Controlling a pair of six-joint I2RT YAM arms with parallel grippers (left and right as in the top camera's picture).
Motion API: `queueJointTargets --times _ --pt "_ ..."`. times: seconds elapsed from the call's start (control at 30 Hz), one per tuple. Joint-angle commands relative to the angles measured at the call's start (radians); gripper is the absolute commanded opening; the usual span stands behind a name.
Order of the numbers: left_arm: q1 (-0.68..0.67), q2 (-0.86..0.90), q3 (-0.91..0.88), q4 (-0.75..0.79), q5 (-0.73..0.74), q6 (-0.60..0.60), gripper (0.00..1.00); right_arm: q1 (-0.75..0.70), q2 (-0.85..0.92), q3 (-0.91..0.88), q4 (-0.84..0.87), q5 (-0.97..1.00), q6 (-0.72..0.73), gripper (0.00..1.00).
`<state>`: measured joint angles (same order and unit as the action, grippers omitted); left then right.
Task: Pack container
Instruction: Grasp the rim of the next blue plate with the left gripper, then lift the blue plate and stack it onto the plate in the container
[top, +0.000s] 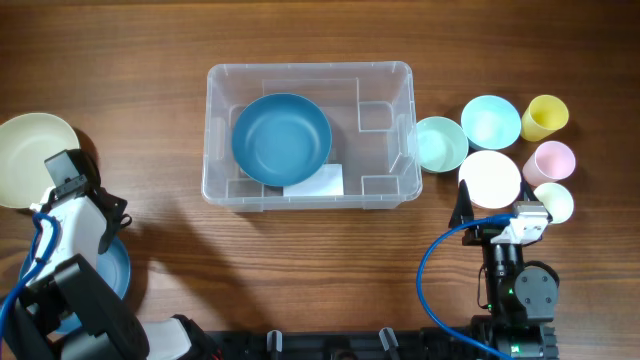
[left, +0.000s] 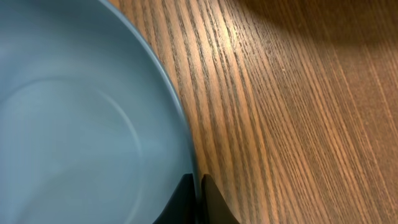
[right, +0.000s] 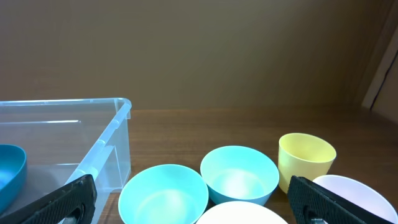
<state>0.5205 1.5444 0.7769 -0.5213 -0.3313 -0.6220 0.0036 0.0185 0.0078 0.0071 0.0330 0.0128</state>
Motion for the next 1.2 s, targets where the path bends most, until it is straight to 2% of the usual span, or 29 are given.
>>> queueJointTargets --times 0.0,0.17,0.37,0.7,0.83,1.0,1.17 --pt "-0.024 -0.056 0.003 0.006 0.036 -0.01 0.04 -0.003 -0.005 -0.003 0.003 -0.013 -0.01 1.0" --pt "-0.068 -0.117 0.019 0.006 0.036 -0.003 0.04 -0.003 -0.005 -0.003 0.003 -0.013 -0.01 1.0" --pt "-0.167 -0.159 0.049 0.01 0.012 0.092 0.04 -0.003 -0.005 -0.003 0.003 -0.013 -0.01 1.0" --pt "-0.262 -0.167 0.09 -0.002 -0.025 0.095 0.04 -0.003 -0.005 -0.003 0.003 -0.013 -0.01 1.0" --pt "-0.282 -0.167 0.101 -0.002 -0.031 0.174 0.04 -0.003 -0.005 -0.003 0.003 -0.013 -0.01 1.0" --pt "-0.344 -0.18 0.206 -0.054 -0.04 0.258 0.04 -0.003 -0.005 -0.003 0.003 -0.013 -0.01 1.0" --pt "-0.475 -0.188 0.378 -0.129 -0.04 0.333 0.04 -0.003 -0.005 -0.003 0.003 -0.013 -0.01 1.0"
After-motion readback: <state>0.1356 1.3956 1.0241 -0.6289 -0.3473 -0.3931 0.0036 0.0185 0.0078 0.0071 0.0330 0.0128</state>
